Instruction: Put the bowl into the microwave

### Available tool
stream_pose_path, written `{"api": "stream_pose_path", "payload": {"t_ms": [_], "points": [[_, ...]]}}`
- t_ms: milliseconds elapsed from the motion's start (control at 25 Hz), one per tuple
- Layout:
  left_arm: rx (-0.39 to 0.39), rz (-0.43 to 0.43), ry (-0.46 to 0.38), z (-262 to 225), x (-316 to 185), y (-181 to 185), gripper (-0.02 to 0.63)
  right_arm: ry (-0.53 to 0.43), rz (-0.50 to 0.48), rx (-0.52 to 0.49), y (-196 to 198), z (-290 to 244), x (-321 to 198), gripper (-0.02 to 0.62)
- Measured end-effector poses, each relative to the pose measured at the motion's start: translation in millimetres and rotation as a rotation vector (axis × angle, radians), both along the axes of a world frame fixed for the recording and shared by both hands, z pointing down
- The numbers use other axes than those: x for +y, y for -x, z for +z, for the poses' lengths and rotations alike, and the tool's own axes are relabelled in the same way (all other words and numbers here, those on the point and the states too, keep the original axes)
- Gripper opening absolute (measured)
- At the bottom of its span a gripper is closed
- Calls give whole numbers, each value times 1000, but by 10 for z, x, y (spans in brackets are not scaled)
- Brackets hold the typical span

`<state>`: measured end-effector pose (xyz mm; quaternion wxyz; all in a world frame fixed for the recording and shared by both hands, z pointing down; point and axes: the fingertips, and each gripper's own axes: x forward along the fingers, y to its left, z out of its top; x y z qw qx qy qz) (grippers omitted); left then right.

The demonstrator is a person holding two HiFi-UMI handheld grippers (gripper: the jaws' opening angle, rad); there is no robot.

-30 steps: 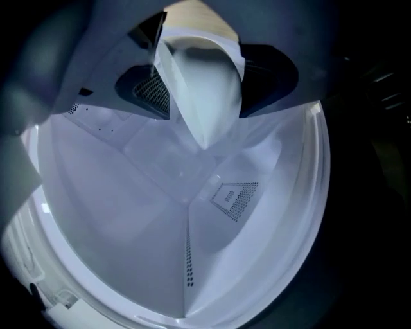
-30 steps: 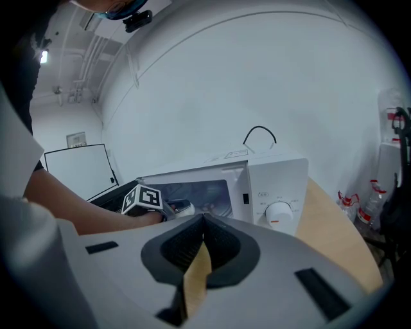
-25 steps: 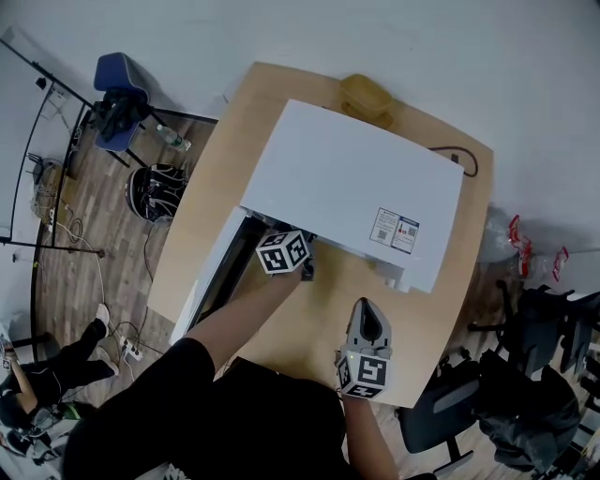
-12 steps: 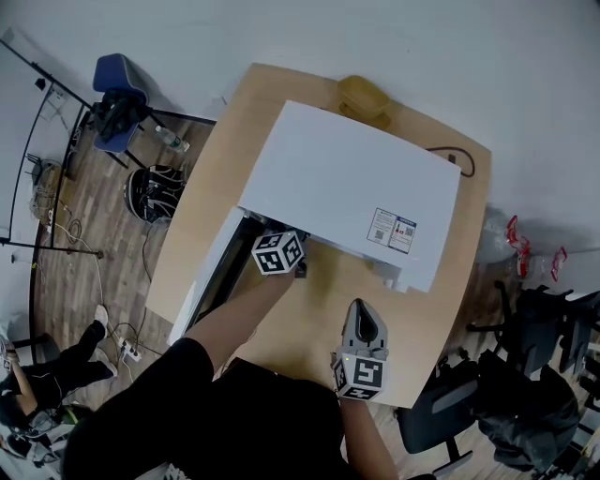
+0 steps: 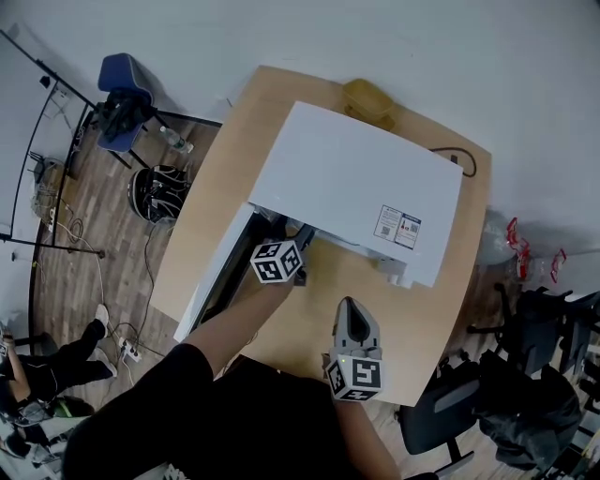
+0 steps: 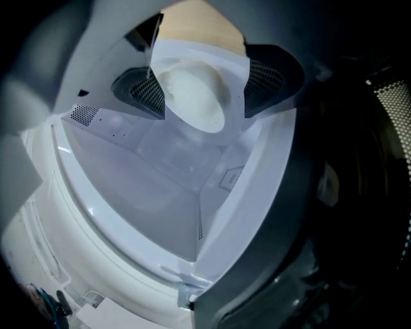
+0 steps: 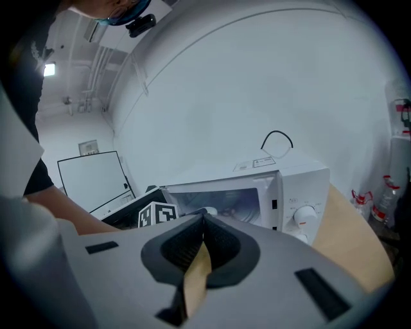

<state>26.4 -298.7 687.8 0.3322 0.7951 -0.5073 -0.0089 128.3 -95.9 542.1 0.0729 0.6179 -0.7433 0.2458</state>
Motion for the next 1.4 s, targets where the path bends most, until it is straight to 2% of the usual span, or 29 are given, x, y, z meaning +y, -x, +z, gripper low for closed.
{"api": "stream_pose_path", "payload": {"t_ms": [120, 280, 360, 480, 720, 1160, 1400], "points": [[-22, 31, -2, -11, 179, -5, 356, -1, -11, 11, 67, 0, 78, 60], [-172, 152, -21, -7, 374, -82, 354, 4, -22, 30, 136, 16, 167, 60], [-209, 192, -32, -9, 411, -120, 354, 2, -21, 42, 145, 9, 181, 60], [-237, 210, -27, 25, 423, -123, 354, -10, -8, 54, 131, -34, 185, 60], [-354, 248, -2, 127, 362, -67, 353, -32, 10, 57, 98, -95, 231, 60], [-443, 303, -13, 197, 269, -215, 353, -19, 64, 64, -118, -57, 303, 60], [-450, 319, 0, 218, 208, -301, 351, -8, 66, 76, -201, -12, 290, 60]]}}
